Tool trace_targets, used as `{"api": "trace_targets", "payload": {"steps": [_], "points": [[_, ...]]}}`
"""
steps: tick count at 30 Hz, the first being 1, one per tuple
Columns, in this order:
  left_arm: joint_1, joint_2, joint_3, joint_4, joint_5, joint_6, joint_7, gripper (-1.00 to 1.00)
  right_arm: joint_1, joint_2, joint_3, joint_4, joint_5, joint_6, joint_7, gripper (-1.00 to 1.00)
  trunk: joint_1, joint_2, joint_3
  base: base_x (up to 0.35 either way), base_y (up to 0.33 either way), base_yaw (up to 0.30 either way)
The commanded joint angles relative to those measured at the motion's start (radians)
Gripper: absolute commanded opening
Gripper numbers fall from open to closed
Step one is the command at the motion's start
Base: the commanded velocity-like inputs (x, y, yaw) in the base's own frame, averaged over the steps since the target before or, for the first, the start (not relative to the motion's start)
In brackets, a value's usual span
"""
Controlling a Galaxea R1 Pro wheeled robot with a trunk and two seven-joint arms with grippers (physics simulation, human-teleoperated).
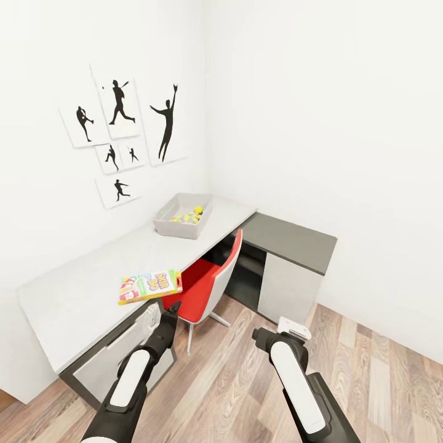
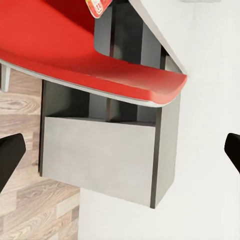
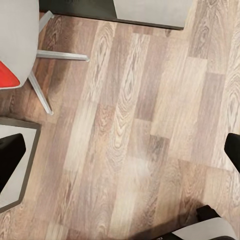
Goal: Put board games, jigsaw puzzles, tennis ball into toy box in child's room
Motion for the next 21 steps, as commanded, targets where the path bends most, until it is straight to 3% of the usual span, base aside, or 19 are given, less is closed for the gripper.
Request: {"api": "trace_targets", "payload": {"steps": [1,10,21], "points": [[-0.001,-0.001,0.003,-0.002,0.010,0.007,0.005,1.00,-0.001,0.000,0.001,-0.001,-0.007,0.006,-0.009,1.00,0.001,-0.002,-0.002,0.011,0.000,0.000],[-0.001,-0.001,0.008,-0.002,0.009,0.007,0.004,1.00,-0.001,0.000,0.001,-0.001,-0.007,0.006,-0.009,1.00,0.001,-0.002,-0.002,0.005,0.000,0.000],[-0.001,-0.001,0.009,-0.002,0.009,0.003,0.004,1.00,-0.001,0.000,0.001,-0.001,-0.007,0.006,-0.009,1.00,0.001,-0.002,-0.002,0.110,0.000,0.037]]}}
